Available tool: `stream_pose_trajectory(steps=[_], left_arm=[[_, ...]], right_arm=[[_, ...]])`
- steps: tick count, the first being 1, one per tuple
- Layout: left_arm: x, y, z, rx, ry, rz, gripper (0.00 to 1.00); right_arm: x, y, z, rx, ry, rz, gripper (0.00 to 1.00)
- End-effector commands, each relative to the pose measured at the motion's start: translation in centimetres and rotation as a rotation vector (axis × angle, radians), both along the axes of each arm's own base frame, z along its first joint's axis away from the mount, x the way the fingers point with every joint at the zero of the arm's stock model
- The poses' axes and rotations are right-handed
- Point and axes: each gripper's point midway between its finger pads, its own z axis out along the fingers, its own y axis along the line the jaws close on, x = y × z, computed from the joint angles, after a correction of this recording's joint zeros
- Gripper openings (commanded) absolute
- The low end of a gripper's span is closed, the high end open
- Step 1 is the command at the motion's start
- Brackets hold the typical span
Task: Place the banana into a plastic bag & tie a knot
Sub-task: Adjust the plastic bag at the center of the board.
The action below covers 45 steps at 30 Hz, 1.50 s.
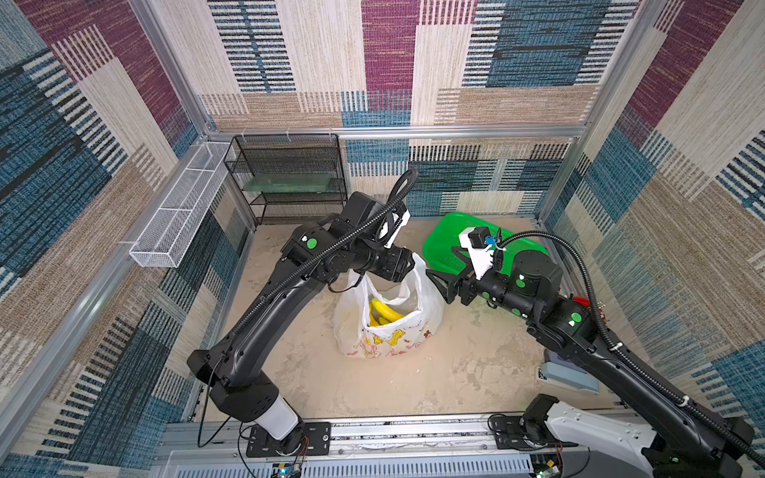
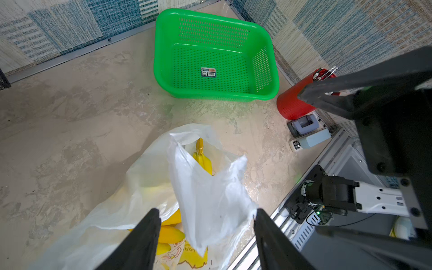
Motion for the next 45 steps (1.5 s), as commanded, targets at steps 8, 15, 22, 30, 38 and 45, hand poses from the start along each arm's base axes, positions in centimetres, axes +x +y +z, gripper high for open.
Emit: stream_pose_trajectory(steps=[8, 15, 22, 30, 38, 45], left_arm=[[0.4, -0.6, -1.3, 0.042, 0.008, -0.031, 0.56], [1.2, -1.2, -0.5, 0.032, -0.02, -0.032, 0.3], [1.1, -1.3, 0.5, 0.004, -0.04, -0.04, 0.0], [0.4, -1.9, 1.6, -0.063, -0.026, -0.058, 0.0], [0.4, -2.3, 1.6, -0.08, -0.012, -0.059, 0.0], [0.6, -2.6, 2.1, -0.106, -0.021, -0.057, 0.0]], right_arm=[[0.0, -0.1, -0.3, 0.007, 0.015, -0.007, 0.93], [-0.1, -0.1, -0.4, 0.013, 0.02, -0.004, 0.93], [-0.3, -0.5, -0.9, 0.014, 0.019, -0.019, 0.94], [0.7, -0.8, -1.7, 0.028, -0.194, -0.113, 0.95], [5.2, 3.7, -1.3, -0.009, -0.238, -0.137, 0.95], [7.3, 7.0, -3.4, -0.015, -0.168, -0.096, 0.97]])
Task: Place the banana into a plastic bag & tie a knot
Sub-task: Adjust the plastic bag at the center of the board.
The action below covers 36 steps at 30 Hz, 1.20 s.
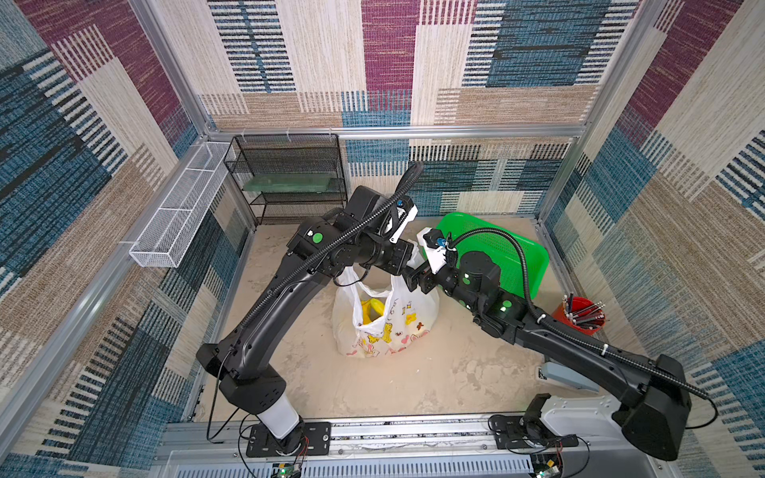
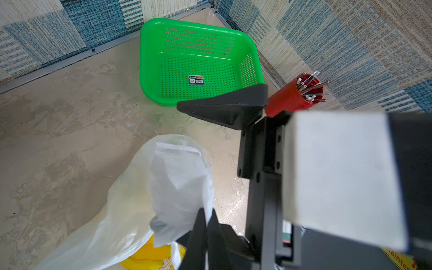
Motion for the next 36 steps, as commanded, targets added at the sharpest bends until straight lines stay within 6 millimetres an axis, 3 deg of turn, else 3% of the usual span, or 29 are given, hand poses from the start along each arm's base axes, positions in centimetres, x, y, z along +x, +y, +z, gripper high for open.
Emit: stream_pose_trajectory(steps=[1, 6, 10, 16, 21, 26, 33, 34, 36], left_arm=[[0.2, -0.9, 1.2, -0.058, -0.018, -0.014, 0.0], [0.3, -0.8, 1.0, -0.058, -0.01, -0.005, 0.0], [0.7, -0.3, 0.8, -0.049, -0.01, 0.027, 0.0], [1.5, 0.3, 0.4, -0.049, 0.014, 0.085, 0.0], [1.8, 0.3, 0.5, -0.065, 0.024, 0.096, 0.0], [1.8, 0.0, 0.9, -0.079, 0.028, 0.086, 0.0], [1.6, -0.1, 1.1, -0.091, 0.034, 0.083, 0.0], [1.6, -0.1, 1.2, -0.093, 0.033, 0.083, 0.0], [1.5, 0.0, 1.3, -0.098, 0.033, 0.087, 0.0]], right_arm=[[0.5, 1.0, 0.8, 0.058, -0.016, 0.02, 0.98], [0.9, 2.0, -0.3, 0.079, 0.033, 0.026, 0.95], [0.0, 0.3, -0.3, 0.119, 0.049, -0.021, 1.0], [-2.7, -2.9, 1.3, 0.221, 0.062, -0.05, 0.95], [-3.9, -2.9, 1.2, 0.214, 0.061, -0.033, 0.95], [-2.9, -1.9, 1.4, 0.201, 0.04, -0.044, 0.95], [1.0, 0.4, 1.0, 0.176, 0.027, -0.09, 0.99], [1.3, 0.8, 0.8, 0.176, 0.021, -0.081, 0.97], [2.3, 1.7, 0.3, 0.169, 0.034, -0.07, 0.76]])
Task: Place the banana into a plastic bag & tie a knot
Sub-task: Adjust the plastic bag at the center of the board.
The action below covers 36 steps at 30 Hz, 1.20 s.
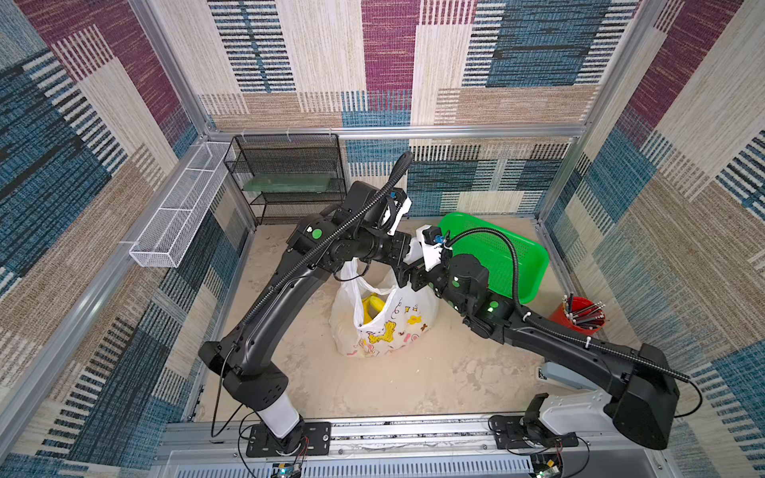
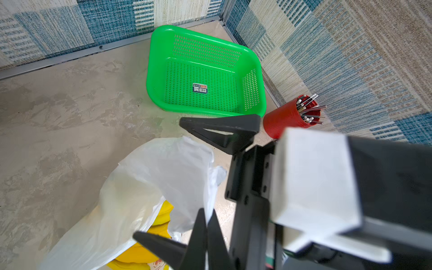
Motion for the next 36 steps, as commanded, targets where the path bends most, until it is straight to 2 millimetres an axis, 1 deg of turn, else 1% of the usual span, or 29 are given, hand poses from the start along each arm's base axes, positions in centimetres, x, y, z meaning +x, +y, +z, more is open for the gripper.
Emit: stream_pose_trajectory(steps=[1, 3, 5, 6, 9, 11, 13, 16, 17, 18, 21, 22, 25, 27, 28, 29, 32, 33, 34, 36], left_arm=[[0.0, -0.2, 1.0, -0.041, -0.009, 0.01, 0.0], [0.0, -0.1, 1.4, -0.055, -0.011, 0.018, 0.0], [-0.1, 0.0, 1.7, -0.069, -0.012, 0.027, 0.0], [0.0, 0.0, 1.8, -0.073, -0.011, 0.033, 0.0], [0.0, 0.4, 2.0, -0.086, -0.001, 0.05, 0.0], [0.1, 0.6, 2.1, -0.091, 0.002, 0.06, 0.0], [0.2, 0.9, 2.2, -0.094, 0.003, 0.068, 0.0], [0.5, 1.3, 2.2, -0.097, 0.007, 0.086, 0.0], [0.5, 1.4, 2.2, -0.098, 0.007, 0.089, 0.0], [0.6, 1.5, 2.1, -0.097, 0.009, 0.092, 0.0], [0.7, 1.9, 1.6, -0.086, 0.02, 0.104, 0.0], [0.7, 2.0, 1.3, -0.08, 0.026, 0.106, 0.0], [0.5, 2.7, 0.9, -0.055, 0.028, 0.116, 0.0], [0.3, 3.3, 0.8, -0.029, 0.019, 0.122, 0.0], [0.2, 3.7, 0.7, -0.013, 0.01, 0.123, 0.23], [0.0, 4.0, 0.8, 0.0, -0.003, 0.121, 0.43], [-0.2, 5.0, 1.2, 0.022, -0.052, 0.125, 0.73], [-0.3, 5.1, 1.5, 0.023, -0.064, 0.121, 0.78], [-0.3, 5.1, 1.7, 0.022, -0.073, 0.116, 0.8], [-0.4, 5.0, 2.1, 0.011, -0.077, 0.103, 0.81]], right_arm=[[1.3, 1.0, 0.9, 0.041, -0.033, 0.007, 0.67], [2.2, 1.2, -0.6, 0.056, 0.002, 0.01, 0.47], [2.8, 1.3, -2.8, 0.061, 0.051, 0.02, 0.33], [3.1, 1.4, -3.9, 0.061, 0.074, 0.021, 0.3], [3.3, 1.7, -6.9, 0.047, 0.131, 0.026, 0.3], [3.3, 1.9, -8.5, 0.039, 0.165, 0.031, 0.29], [3.2, 1.9, -9.8, 0.034, 0.191, 0.033, 0.28], [2.9, 1.7, -11.5, 0.027, 0.226, 0.031, 0.23], [2.7, 1.6, -11.8, 0.025, 0.232, 0.031, 0.2], [2.6, 1.5, -11.9, 0.024, 0.234, 0.031, 0.15], [2.3, 1.3, -11.5, 0.028, 0.228, 0.032, 0.02], [2.3, 1.2, -11.2, 0.03, 0.224, 0.029, 0.0], [2.0, 1.3, -10.2, 0.022, 0.202, 0.035, 0.0], [1.7, 1.5, -9.9, 0.004, 0.191, 0.04, 0.0], [1.5, 1.6, -9.9, -0.006, 0.187, 0.041, 0.0], [1.4, 1.5, -10.2, -0.018, 0.187, 0.042, 0.0], [1.0, 1.5, -10.8, -0.041, 0.194, 0.044, 0.0], [0.9, 1.5, -10.9, -0.044, 0.194, 0.046, 0.0], [0.9, 1.5, -10.9, -0.046, 0.194, 0.047, 0.0], [0.7, 1.6, -10.7, -0.05, 0.186, 0.051, 0.0]])
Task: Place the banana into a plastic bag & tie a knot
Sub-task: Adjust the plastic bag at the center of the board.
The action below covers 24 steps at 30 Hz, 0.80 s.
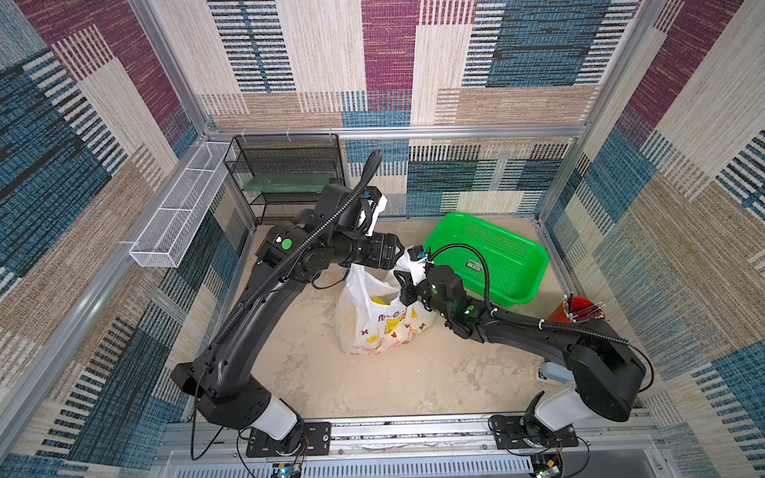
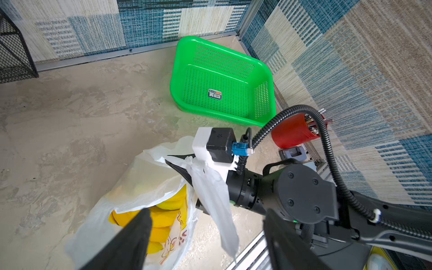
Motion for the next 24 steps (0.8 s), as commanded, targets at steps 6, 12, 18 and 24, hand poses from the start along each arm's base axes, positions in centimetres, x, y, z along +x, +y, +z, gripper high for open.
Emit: stream_pose_trajectory(steps=[6, 12, 18, 24], left_arm=[[0.0, -0.7, 0.7, -0.014, 0.005, -0.073, 0.76], [-0.2, -1.4, -1.7, 0.07, 0.061, -0.152, 0.66], [-0.3, -1.8, -3.0, 0.12, 0.09, -0.17, 0.55], [-0.3, -2.1, -2.9, 0.115, 0.094, -0.154, 0.05]], right_arm=[[0.0, 0.0, 0.7, -0.02, -0.034, -0.006, 0.0], [-0.1, 0.0, 0.9, -0.019, -0.036, -0.002, 0.0], [-0.2, 0.0, 1.1, -0.016, -0.038, 0.001, 0.0], [-0.3, 0.0, 1.1, -0.016, -0.032, 0.001, 0.0]])
